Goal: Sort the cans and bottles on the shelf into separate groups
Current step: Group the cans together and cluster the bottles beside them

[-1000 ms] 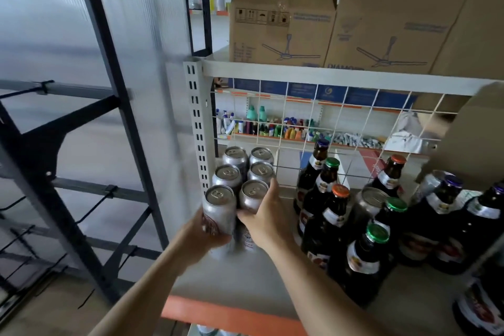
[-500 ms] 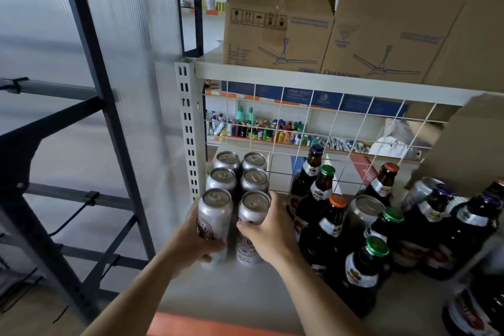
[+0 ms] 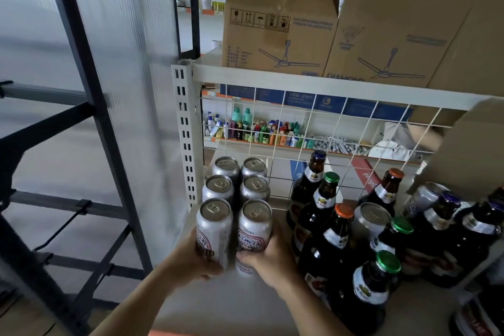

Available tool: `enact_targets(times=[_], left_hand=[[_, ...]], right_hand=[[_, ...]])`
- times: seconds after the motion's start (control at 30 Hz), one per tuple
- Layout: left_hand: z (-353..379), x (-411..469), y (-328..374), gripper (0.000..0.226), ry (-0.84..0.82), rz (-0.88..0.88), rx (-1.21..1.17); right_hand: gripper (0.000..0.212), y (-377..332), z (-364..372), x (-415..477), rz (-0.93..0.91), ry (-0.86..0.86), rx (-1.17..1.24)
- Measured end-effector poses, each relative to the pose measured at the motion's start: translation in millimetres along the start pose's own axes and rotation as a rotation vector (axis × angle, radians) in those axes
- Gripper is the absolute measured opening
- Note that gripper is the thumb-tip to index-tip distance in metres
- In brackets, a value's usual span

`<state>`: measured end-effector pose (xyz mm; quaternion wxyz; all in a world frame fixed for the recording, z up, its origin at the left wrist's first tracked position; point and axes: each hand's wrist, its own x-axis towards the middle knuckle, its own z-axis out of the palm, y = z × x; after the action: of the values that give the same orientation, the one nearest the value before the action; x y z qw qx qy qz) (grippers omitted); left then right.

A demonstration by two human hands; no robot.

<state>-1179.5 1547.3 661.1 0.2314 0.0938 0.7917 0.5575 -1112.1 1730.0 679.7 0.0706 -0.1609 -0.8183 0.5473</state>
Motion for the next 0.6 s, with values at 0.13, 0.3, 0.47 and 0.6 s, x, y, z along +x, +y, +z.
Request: enact_targets(times=[0.13, 0.3, 0.47, 0.6], left_hand=[[-0.2, 7.2, 1.0, 0.065, -0.008, -0.001, 0.018], [-4.5, 12.0, 3.1, 0.068, -0.024, -0.019, 0.052], [-5.4, 10.8, 4.6, 0.068, -0.021, -0.015, 0.067], [2.1, 5.4, 5.0, 0.064, 0.03, 0.029, 0.051]], right_hand=[[0.069, 7.0, 3.9, 2.3, 0.01, 0.006, -0.003], [0.073, 3.0, 4.2, 8.0, -0.031, -0.029, 0.012], [0.079, 3.6, 5.5, 9.6, -0.036, -0.044, 0.04], [0.08, 8.9, 4.0, 3.6, -0.021, -0.053, 0.036]])
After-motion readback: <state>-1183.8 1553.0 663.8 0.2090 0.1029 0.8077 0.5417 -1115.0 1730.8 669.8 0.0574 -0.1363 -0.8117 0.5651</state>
